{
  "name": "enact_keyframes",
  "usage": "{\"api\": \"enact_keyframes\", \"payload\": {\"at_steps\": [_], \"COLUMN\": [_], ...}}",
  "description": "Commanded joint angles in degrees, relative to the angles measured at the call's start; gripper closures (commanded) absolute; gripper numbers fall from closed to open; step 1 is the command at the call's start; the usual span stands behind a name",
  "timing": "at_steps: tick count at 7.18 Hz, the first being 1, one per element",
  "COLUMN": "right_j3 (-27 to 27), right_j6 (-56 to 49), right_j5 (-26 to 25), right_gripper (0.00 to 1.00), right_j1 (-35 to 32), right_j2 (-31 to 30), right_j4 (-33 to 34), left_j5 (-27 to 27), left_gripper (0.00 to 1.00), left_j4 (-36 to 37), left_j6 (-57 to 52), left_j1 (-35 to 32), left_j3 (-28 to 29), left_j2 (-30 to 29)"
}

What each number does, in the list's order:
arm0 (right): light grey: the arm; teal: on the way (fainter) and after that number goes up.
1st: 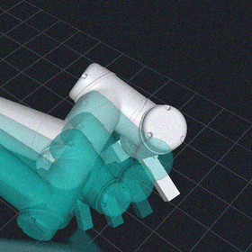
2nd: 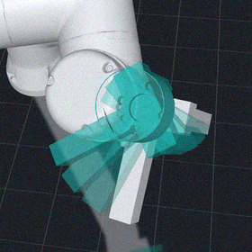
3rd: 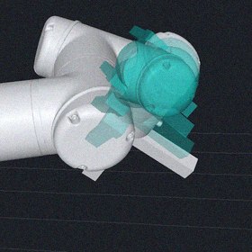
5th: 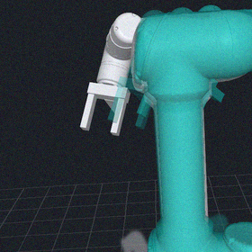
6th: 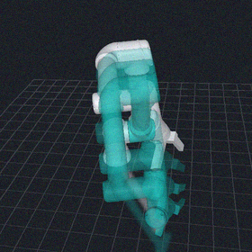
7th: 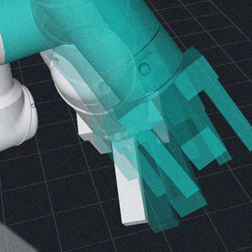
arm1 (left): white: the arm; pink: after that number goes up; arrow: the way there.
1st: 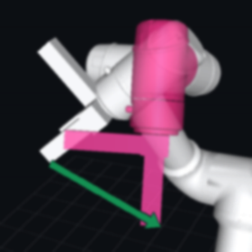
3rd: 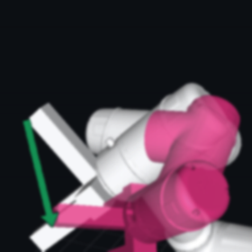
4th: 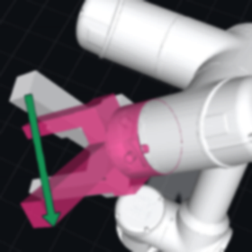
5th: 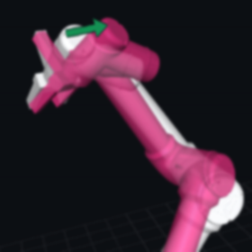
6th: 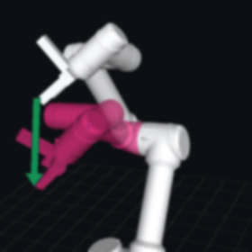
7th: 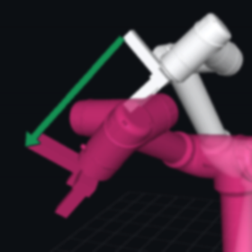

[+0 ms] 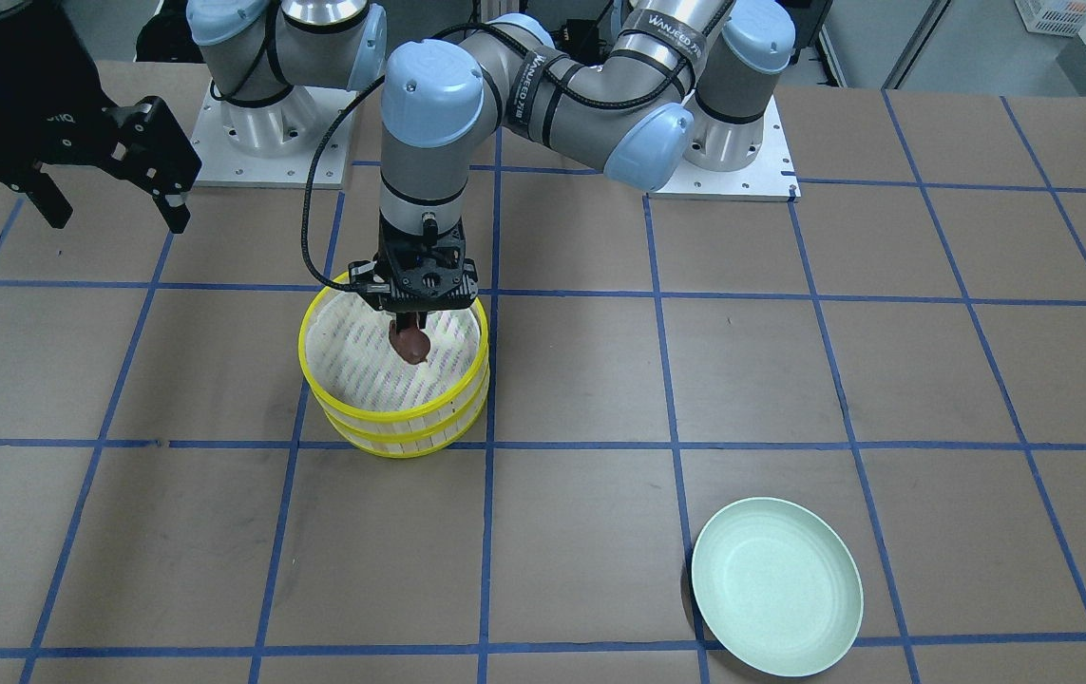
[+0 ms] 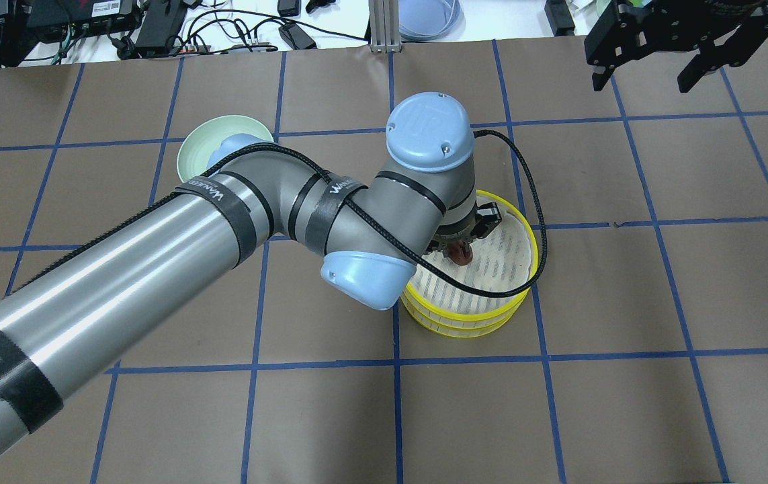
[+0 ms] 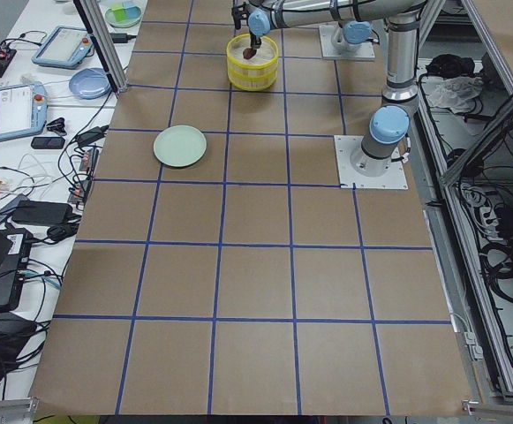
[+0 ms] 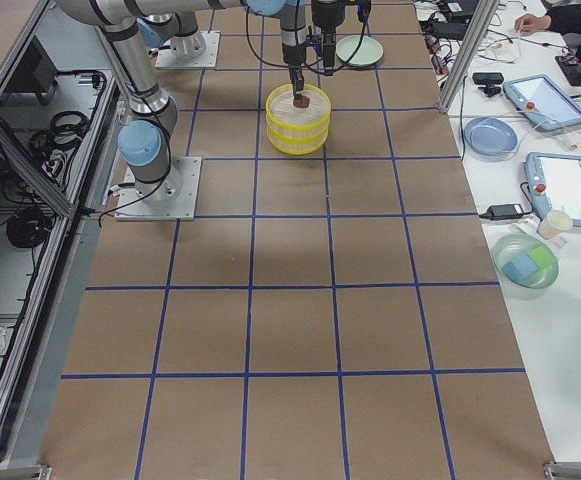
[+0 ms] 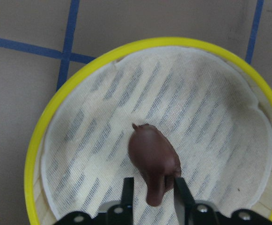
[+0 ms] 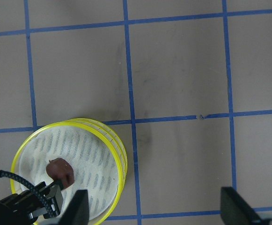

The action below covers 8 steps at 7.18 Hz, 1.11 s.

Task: Stack buns with steamer

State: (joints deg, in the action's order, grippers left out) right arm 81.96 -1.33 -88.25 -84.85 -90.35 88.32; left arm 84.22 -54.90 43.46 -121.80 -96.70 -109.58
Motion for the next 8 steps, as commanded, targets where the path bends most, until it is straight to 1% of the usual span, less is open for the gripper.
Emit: {"api": "enact_keyframes", "payload": {"at_steps": [1, 2, 4, 5, 6, 7, 8], "right_j3": [0.5, 1.3, 2.0, 2.2, 2.3, 2.8, 4.1], "right_j6": [0.2, 0.2, 1.0, 2.3, 2.5, 2.7, 3.3], "right_j5": [-0.2, 0.1, -0.3, -0.8, -0.8, -0.8, -0.6], "right_gripper": [0.0, 0.0, 0.0, 0.0, 0.0, 0.0, 0.0], "right_j1": [-0.4, -1.0, -2.6, -3.8, -4.1, -4.4, -4.5], "right_j2": [-0.2, -0.2, -0.2, -0.1, -0.2, -0.3, -1.1], "right_j4": [-0.7, -0.8, -0.7, -0.7, -0.8, -1.0, -0.8], "left_j5": [0.1, 0.3, 1.4, 1.7, 1.7, 1.7, 1.7], "left_gripper": [0.06, 0.01, 0.0, 0.0, 0.0, 0.0, 0.0], "left_j4": [0.2, 0.2, -0.5, -3.4, -9.2, -17.5, -24.3], "left_j6": [-0.2, -3.0, -11.4, -17.0, -24.1, -31.3, -36.7], "left_j1": [-0.1, 0.0, 2.7, 6.9, 11.9, 17.6, 22.6], "left_j3": [0.4, 0.5, 1.1, 1.8, 3.5, 6.1, 8.9], "left_j2": [0.5, 1.6, 4.4, 6.6, 9.4, 11.7, 13.8]}}
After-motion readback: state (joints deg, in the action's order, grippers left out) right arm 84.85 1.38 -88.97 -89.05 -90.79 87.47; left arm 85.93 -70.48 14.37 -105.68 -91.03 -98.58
